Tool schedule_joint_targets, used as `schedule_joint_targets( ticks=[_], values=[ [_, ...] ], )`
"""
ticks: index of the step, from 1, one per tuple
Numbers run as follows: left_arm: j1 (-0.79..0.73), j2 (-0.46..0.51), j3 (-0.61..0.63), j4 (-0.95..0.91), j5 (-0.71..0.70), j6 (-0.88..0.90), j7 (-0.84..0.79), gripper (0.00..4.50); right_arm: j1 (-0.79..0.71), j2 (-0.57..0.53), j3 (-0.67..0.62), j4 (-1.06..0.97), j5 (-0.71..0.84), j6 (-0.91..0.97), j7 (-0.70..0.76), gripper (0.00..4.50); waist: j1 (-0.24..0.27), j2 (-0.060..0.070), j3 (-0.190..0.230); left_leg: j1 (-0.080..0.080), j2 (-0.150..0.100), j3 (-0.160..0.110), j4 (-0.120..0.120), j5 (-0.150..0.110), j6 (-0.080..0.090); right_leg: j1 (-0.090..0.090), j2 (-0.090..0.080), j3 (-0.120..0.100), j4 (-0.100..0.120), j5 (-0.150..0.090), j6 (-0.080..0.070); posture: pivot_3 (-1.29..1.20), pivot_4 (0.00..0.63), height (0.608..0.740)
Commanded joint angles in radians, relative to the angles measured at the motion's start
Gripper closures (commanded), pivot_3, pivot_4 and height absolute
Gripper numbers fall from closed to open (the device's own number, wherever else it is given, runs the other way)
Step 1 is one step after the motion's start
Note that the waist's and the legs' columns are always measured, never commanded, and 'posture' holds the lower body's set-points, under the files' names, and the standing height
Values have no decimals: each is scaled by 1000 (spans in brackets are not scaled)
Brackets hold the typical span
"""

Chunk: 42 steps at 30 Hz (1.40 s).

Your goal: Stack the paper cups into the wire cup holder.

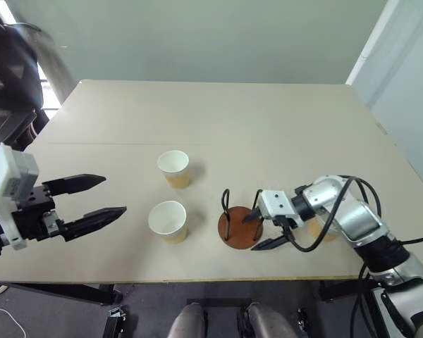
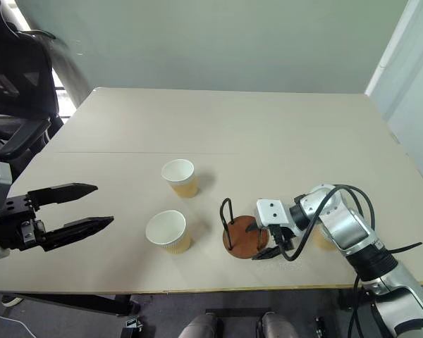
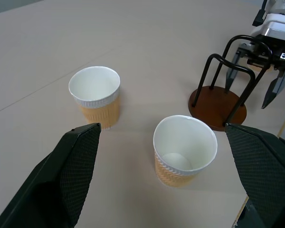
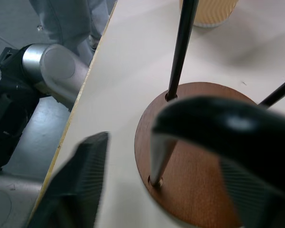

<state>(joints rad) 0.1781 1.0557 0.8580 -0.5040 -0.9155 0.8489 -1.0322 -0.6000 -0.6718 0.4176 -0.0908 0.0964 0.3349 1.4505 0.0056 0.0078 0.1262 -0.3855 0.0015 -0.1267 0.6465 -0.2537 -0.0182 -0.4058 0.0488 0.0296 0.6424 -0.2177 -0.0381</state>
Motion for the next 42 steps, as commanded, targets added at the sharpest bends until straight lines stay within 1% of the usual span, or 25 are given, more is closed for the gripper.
schedule_joint_targets(
  ticks=[1,6,9,12,16,18,22,26,29,33,37,42],
  values=[
    [-17,25,16,10,-7,-19,-41,0,-36,-57,-37,-43,26,-8,42,588,0,0,0,0,0,0,0,0,0,0,0,0,0,0,0,0,150,740],
    [-37,49,26,29,-20,-26,-107,0,-76,-152,-96,-46,57,-8,84,588,1,0,0,-1,0,0,0,0,0,-1,0,0,0,0,-1,0,150,740],
    [-49,60,24,53,-8,-35,-135,0,-72,-231,-150,-73,84,-15,110,588,2,-1,0,-1,0,0,0,0,0,-1,0,0,0,-1,-1,0,150,740],
    [-61,65,8,70,-5,-47,-165,0,-74,-300,-198,-76,96,-45,125,588,3,-1,0,-2,0,0,-1,0,0,-1,0,0,0,-2,0,0,150,740],
    [-101,66,-47,72,-19,-60,-184,0,-93,-387,-277,-83,126,-48,136,588,4,-1,0,-2,0,0,0,-1,0,-1,0,0,0,-2,0,0,150,740],
    [-133,62,-91,62,-39,-64,-190,0,-54,-449,-331,-112,157,-10,143,588,7,-1,0,-3,0,0,0,-1,0,-1,0,0,0,-2,1,0,150,740],
    [-182,57,-164,76,-49,-75,-205,0,99,-563,-450,-196,203,44,134,588,19,-4,0,-3,-1,0,0,-1,0,0,0,0,0,-5,2,0,150,740],
    [-224,58,-283,102,-7,-112,-232,0,243,-612,-560,-322,251,122,100,588,16,-4,0,-3,-1,1,0,-2,-1,1,0,2,0,-6,3,0,150,740],
    [-278,52,-356,133,11,-133,-233,0,341,-630,-612,-385,252,158,70,588,14,-6,1,-2,-1,2,-1,-2,-2,5,0,2,1,-10,4,0,150,740],
    [-327,52,-408,169,30,-150,-244,0,424,-638,-612,-427,215,166,19,588,13,-6,1,-1,-2,2,0,-3,0,6,0,4,1,-11,6,0,150,740],
    [-338,52,-419,181,37,-156,-248,0,445,-642,-577,-412,178,152,-30,588,11,-6,1,1,-2,3,1,-4,1,5,0,5,0,-11,9,0,150,740],
    [-327,48,-406,166,30,-148,-245,0,443,-649,-519,-385,132,115,-55,588,12,-6,1,2,-3,2,1,-5,3,5,0,5,0,-12,11,0,150,740]
  ],
)
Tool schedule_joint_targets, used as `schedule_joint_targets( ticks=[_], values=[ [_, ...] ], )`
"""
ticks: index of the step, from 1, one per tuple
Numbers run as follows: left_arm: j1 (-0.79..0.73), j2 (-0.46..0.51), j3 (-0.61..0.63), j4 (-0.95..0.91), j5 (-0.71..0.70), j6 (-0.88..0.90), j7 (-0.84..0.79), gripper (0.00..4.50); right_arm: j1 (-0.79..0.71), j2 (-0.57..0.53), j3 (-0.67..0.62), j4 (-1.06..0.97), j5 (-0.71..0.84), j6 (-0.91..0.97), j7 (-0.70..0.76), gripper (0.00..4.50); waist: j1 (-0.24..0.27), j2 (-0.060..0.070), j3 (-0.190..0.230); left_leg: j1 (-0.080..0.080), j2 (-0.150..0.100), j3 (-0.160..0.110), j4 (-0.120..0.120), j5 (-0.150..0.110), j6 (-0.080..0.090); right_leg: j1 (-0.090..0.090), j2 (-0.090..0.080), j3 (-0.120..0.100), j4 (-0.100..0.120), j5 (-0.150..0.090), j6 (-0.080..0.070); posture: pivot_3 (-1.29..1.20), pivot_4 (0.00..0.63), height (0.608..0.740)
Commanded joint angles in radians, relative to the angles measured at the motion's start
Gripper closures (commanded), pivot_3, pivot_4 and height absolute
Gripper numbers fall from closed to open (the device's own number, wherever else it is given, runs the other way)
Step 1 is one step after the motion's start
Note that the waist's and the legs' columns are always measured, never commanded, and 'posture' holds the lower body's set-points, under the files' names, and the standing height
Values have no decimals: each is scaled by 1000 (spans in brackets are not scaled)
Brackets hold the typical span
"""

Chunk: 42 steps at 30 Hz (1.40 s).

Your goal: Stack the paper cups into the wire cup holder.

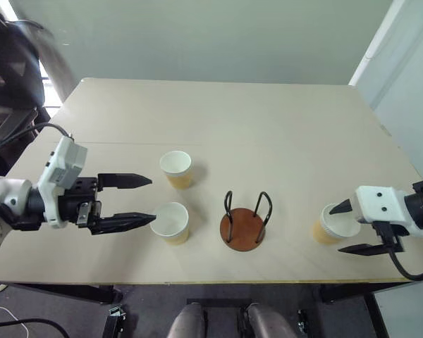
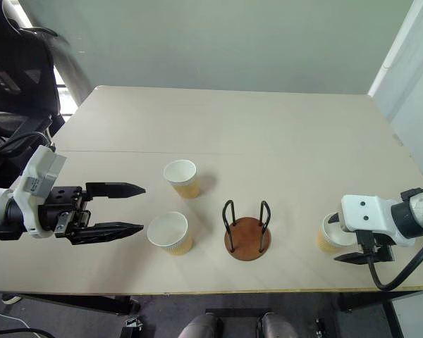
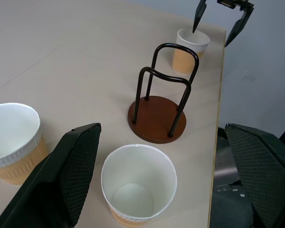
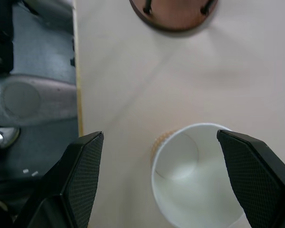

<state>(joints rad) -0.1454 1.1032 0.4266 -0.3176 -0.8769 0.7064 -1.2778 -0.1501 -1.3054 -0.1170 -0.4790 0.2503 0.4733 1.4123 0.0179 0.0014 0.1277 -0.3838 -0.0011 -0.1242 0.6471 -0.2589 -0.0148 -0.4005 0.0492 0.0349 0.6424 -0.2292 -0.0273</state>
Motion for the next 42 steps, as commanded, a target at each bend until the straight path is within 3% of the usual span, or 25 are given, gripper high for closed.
schedule_joint_targets(
  ticks=[1,9,12,22,28,33,37,42],
  values=[
    [0,1,28,-23,-10,-4,2,0,-8,-15,24,8,-24,-28,-18,588,0,0,0,0,0,0,0,0,0,0,0,0,0,0,0,0,150,740],
    [15,3,43,-29,-13,3,8,0,-32,10,133,48,-88,-77,-43,588,0,0,0,0,0,0,0,-1,1,0,0,0,0,0,2,0,150,740],
    [19,4,52,-35,-16,8,14,0,-40,17,169,67,-117,-100,-51,1089,0,-1,0,1,0,0,1,-1,1,0,0,0,0,1,2,0,150,740],
    [59,5,105,-65,-29,28,31,0,-84,16,215,171,-177,-187,-40,4482,1,-1,0,1,0,0,1,-1,2,1,0,0,1,2,2,0,150,740],
    [62,12,123,-65,-35,35,25,0,-162,18,163,172,-63,-177,46,4482,0,-1,0,1,0,0,1,-1,2,1,0,0,1,2,1,0,150,740],
    [68,8,138,-69,-47,40,27,0,-417,57,113,141,190,-62,142,4482,-10,0,0,1,0,2,1,0,1,0,0,0,1,2,1,0,150,740],
    [73,6,136,-75,-50,40,33,0,-722,200,163,130,357,87,136,4482,-18,-1,-1,2,1,1,1,1,1,0,2,1,1,1,0,0,150,740],
    [92,-2,144,-90,-45,38,43,0,-792,287,250,88,357,119,147,4482,-8,-4,-3,1,1,-1,0,3,1,0,3,0,1,0,-2,0,150,740]
  ],
)
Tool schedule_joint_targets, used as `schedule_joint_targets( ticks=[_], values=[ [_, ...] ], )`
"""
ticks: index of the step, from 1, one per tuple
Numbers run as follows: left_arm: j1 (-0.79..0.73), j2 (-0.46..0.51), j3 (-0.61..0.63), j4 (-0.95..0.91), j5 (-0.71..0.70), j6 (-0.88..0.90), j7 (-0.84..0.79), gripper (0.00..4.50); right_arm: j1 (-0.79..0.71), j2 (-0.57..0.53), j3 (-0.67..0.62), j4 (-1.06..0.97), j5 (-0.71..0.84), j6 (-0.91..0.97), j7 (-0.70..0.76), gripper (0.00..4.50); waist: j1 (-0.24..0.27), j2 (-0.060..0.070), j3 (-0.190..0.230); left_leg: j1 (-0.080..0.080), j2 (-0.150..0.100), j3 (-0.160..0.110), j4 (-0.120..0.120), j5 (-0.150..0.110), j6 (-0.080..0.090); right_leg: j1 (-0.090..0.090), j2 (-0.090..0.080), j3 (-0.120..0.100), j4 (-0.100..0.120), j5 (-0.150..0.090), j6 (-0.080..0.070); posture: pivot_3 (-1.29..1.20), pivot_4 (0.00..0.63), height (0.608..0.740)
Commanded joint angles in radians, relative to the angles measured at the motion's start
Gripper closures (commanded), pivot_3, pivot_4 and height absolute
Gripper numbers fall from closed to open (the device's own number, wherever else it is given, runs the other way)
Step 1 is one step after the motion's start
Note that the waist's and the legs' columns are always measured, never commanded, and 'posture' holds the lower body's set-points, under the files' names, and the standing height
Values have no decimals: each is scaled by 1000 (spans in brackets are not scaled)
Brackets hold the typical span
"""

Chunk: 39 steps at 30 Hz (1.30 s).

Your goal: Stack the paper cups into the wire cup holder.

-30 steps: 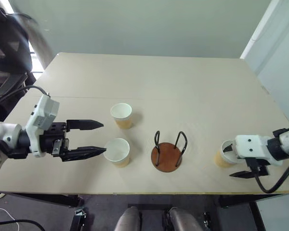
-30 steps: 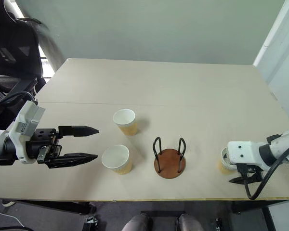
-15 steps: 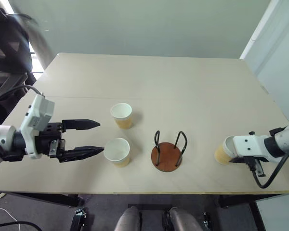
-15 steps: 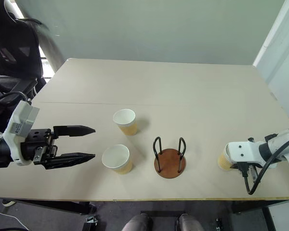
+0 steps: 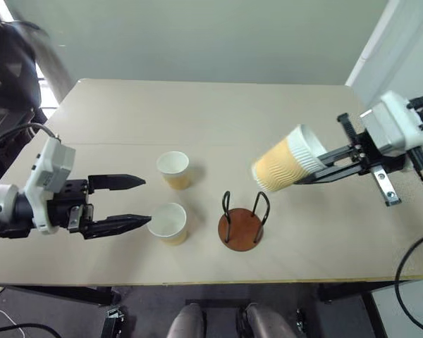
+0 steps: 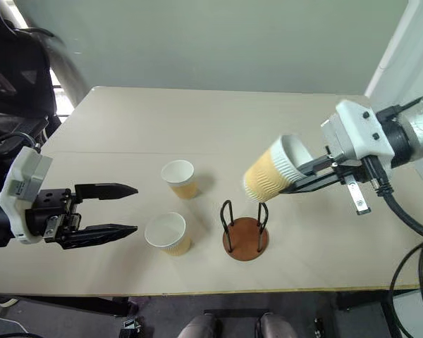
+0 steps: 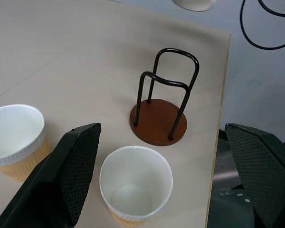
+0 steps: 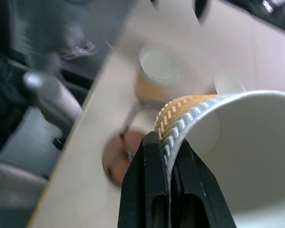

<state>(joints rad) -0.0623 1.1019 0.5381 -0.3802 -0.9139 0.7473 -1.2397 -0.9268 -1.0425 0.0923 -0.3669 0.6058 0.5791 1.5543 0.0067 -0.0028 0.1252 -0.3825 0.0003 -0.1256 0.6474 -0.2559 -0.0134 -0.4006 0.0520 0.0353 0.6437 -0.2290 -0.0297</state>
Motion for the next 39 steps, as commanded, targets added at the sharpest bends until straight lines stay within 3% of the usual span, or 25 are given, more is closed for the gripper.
schedule_joint_targets(
  ticks=[1,9,30,39],
  values=[
    [15,-2,38,-33,-9,-1,8,0,-16,35,60,-28,-13,10,2,4482,4,0,0,0,0,0,0,0,0,0,0,0,0,0,0,0,150,740],
    [57,-13,72,-70,-22,7,31,0,-24,122,209,45,-218,-112,-19,4482,3,0,0,-1,1,1,0,-1,0,-1,-1,-2,1,3,-4,0,150,740],
    [128,-32,165,-120,-53,18,72,0,7,181,274,70,-329,-226,46,4482,2,1,0,0,2,1,0,-1,-1,-2,-1,-4,1,6,-8,0,150,740],
    [124,-89,209,-164,-122,4,107,0,-2,211,300,97,-370,-230,50,4482,1,1,0,0,2,1,0,-1,-1,-2,-1,-4,1,6,-8,0,150,740]
  ],
)
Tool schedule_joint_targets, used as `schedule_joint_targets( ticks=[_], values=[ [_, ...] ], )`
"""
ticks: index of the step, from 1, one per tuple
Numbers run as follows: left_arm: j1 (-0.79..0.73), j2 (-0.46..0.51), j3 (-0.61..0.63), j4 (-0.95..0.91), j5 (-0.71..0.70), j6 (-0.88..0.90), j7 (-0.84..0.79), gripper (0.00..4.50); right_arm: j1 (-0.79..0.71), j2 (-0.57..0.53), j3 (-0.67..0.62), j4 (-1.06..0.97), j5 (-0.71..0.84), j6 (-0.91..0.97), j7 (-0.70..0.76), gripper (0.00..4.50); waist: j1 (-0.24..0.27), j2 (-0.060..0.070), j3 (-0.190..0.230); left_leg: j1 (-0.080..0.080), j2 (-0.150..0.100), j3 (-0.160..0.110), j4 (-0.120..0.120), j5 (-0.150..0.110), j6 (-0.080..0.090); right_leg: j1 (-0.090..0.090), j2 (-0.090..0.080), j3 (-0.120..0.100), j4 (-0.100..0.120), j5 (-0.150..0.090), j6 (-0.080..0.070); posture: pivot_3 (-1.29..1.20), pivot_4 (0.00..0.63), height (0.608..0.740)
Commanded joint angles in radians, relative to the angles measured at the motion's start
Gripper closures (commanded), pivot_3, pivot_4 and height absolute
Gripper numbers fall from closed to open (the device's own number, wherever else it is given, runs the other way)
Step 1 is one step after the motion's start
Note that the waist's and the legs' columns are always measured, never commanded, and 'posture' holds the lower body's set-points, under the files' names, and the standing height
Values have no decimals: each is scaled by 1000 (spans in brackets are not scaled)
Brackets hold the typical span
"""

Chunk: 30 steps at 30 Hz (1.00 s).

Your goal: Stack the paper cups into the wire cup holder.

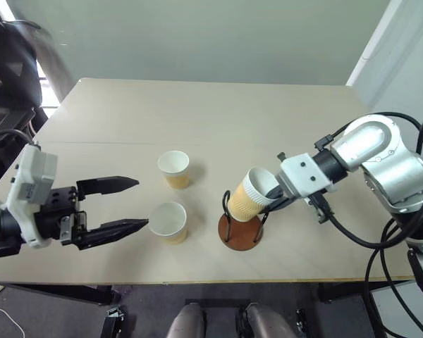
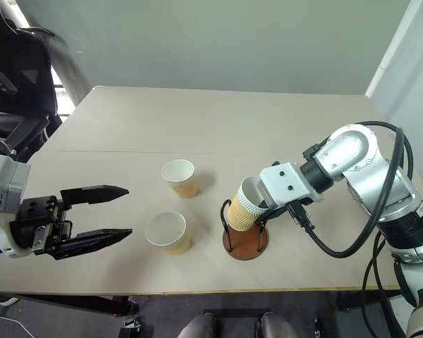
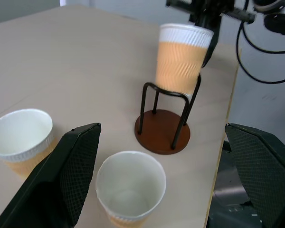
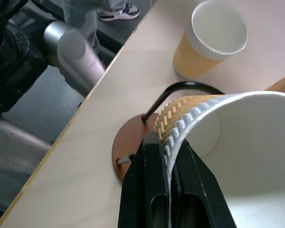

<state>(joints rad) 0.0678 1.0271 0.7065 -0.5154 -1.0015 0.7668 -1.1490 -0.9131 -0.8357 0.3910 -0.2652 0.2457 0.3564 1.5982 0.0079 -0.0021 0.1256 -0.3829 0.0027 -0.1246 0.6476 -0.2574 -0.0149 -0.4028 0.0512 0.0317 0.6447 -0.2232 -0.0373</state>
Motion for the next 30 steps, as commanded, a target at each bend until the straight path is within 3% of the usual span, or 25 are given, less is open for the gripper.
schedule_joint_targets(
  ticks=[1,24,27,30],
  values=[
    [-7,-21,42,-34,-40,-18,23,0,-19,9,5,-3,-14,-5,6,4482,0,0,0,0,0,0,0,0,0,0,0,0,0,0,0,0,150,740],
    [49,-25,74,-62,-41,-34,43,0,-4,36,28,-9,-31,-40,16,4482,-1,0,0,0,0,0,0,0,0,0,0,0,0,0,0,0,150,740],
    [52,-25,77,-63,-41,-35,45,0,-2,36,29,-1,-34,-52,16,3901,-1,0,0,0,0,0,0,0,0,0,0,0,0,0,-1,0,150,740],
    [52,-24,78,-62,-40,-35,46,0,-2,44,29,12,-46,-64,16,2929,-1,0,0,0,0,0,0,0,0,0,0,0,0,0,-1,0,150,740]
  ],
)
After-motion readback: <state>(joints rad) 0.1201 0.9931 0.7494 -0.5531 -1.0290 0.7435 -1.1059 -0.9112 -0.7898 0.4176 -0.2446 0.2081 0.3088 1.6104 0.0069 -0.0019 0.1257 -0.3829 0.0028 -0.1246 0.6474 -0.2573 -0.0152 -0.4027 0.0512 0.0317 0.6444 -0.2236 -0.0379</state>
